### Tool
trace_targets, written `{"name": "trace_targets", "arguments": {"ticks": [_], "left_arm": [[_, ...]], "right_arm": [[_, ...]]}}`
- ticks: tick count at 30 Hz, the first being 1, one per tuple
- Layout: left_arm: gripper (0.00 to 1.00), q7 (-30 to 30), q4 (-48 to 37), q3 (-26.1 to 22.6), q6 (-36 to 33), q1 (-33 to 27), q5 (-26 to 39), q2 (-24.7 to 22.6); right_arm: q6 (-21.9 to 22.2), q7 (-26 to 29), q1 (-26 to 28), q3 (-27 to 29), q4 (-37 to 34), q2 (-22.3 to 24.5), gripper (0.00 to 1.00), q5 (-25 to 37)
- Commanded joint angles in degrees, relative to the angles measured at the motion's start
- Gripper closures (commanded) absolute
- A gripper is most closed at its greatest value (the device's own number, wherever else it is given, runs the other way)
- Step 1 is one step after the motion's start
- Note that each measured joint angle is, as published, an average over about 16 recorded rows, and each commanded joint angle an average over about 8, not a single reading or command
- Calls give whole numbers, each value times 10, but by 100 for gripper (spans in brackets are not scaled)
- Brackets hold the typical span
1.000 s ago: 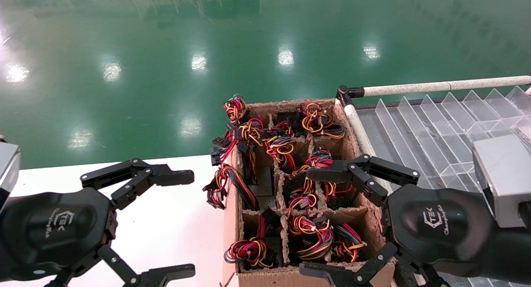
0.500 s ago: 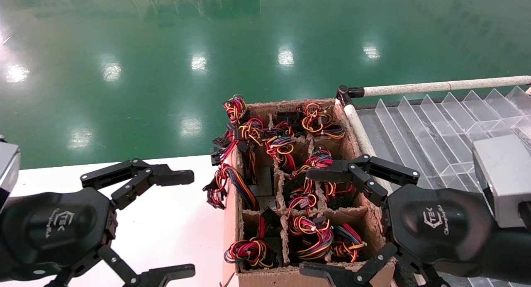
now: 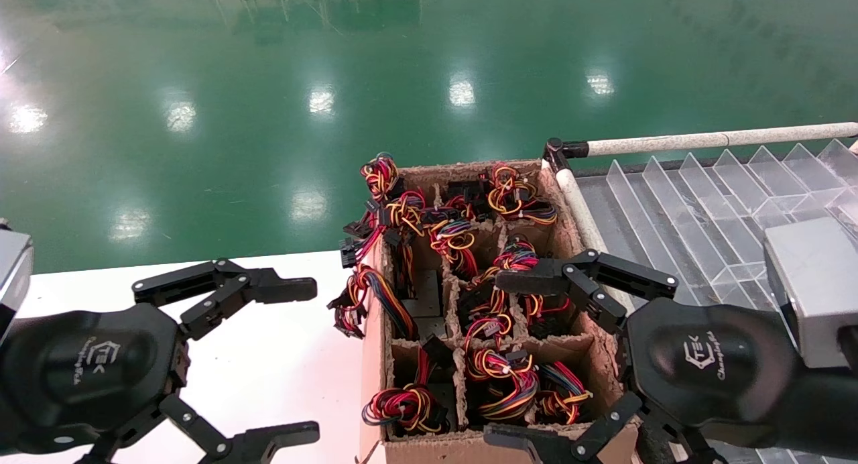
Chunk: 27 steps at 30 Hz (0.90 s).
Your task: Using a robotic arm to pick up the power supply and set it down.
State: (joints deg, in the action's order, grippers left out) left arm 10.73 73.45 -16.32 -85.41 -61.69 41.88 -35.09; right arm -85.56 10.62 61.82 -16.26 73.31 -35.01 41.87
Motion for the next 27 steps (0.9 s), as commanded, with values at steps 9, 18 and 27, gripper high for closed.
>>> {"name": "trace_targets", "arguments": {"ticks": [9,18,27], "left_arm": [[100,0,0,0,0,0,0,0],[100,0,-1,-1,0,0,0,0],[100,-1,-1,-1,0,0,0,0]], "right_arm": [[8,-1,1,0,-9,0,0,6],[64,-15,13,-11,-54,-9,0,67],[132,0,65,-62,-123,-47,25,191]]}}
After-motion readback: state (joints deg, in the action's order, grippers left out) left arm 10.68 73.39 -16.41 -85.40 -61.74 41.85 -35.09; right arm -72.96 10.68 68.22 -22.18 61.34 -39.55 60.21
